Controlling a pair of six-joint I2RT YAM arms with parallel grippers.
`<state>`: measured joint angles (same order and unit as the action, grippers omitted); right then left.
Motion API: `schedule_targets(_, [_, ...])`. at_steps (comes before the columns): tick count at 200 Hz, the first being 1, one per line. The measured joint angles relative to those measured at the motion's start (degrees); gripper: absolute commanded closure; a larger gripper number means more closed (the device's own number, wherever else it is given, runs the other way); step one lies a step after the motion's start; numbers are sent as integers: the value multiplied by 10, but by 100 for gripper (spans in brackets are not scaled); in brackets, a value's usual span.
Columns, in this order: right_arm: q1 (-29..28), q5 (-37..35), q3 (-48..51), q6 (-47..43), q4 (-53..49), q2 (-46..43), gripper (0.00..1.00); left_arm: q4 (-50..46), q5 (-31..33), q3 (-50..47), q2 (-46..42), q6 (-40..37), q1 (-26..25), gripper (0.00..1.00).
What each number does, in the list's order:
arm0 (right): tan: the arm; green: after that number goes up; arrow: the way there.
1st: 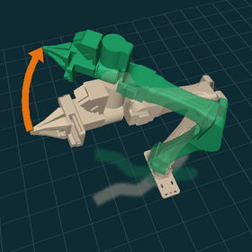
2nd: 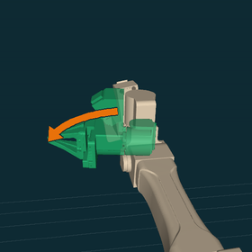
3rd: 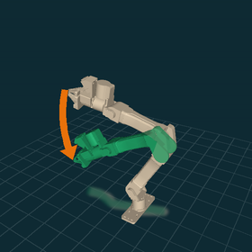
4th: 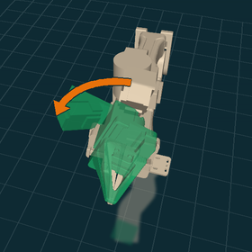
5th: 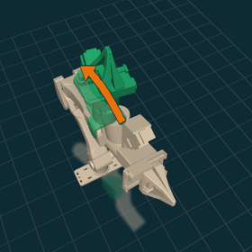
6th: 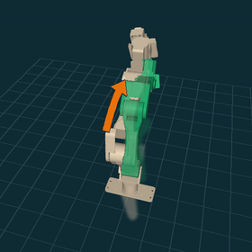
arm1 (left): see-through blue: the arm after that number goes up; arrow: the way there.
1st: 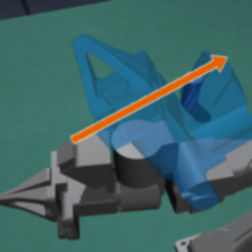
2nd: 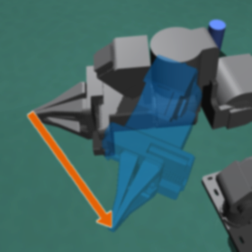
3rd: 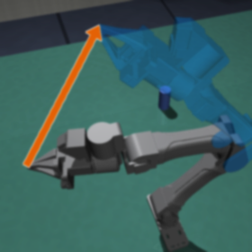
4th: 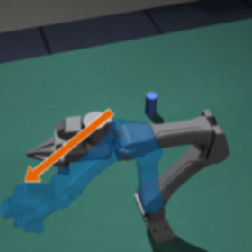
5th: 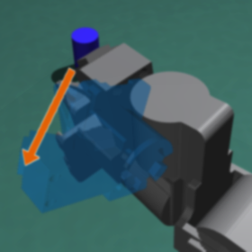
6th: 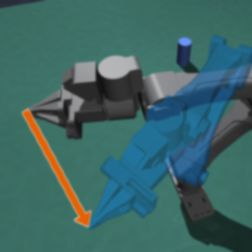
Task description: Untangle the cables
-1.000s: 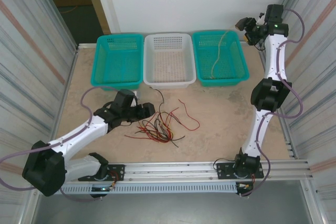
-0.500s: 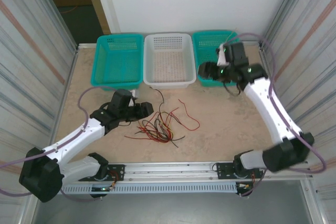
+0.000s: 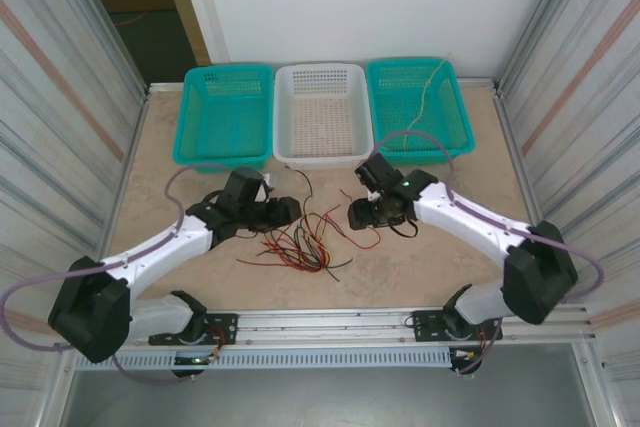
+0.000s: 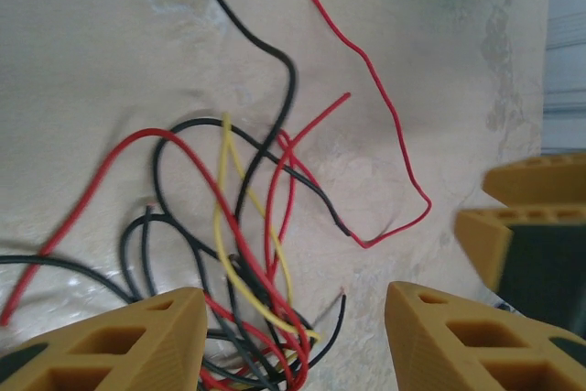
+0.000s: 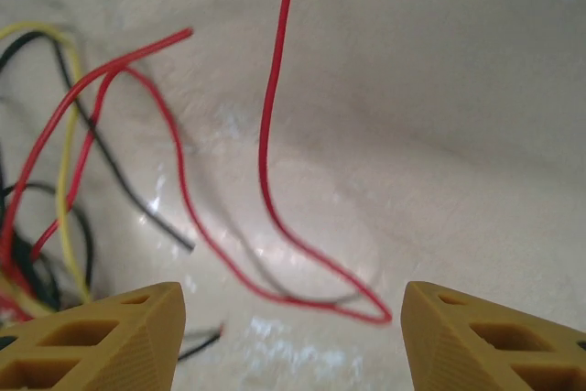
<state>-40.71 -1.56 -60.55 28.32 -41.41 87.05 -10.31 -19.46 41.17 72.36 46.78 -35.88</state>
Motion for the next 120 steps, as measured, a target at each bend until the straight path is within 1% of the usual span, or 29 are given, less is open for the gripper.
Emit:
schedule_targets(18, [1, -7, -23, -10, 12, 52, 46, 3, 3, 24, 22, -2, -18, 45])
schedule_targets(40, [1, -12, -36, -19, 27, 95, 54, 3, 11, 47, 43, -2, -29, 45])
schedule_targets(45, [1, -13, -38, -23, 30, 103, 60, 4, 12, 50, 47, -2, -29, 46])
schedule_targets(49, [1, -13, -38, -21, 33, 107, 67, 5, 14, 51, 49, -2, -29, 46])
schedule_targets(50, [1, -13, -38, -23, 33, 109, 67, 6, 14, 52, 50, -2, -29, 46])
schedule_targets(58, [1, -14, -39, -29, 37, 117, 77, 9, 16, 52, 58, -2, -29, 47])
schedule_targets(73, [1, -18, -39, -31, 37, 124, 89, 13, 17, 52, 72, -1, -29, 50])
schedule_targets(86, [0, -23, -39, -33, 36, 120, 96, 16, 17, 53, 88, 1, -29, 55])
schedule_targets(97, [-2, -30, -39, -34, 31, 110, 100, 16, 18, 55, 104, 2, -29, 59])
schedule_targets(120, [-23, -47, -44, -35, 9, 50, 100, 12, 25, 64, 139, 7, -29, 69])
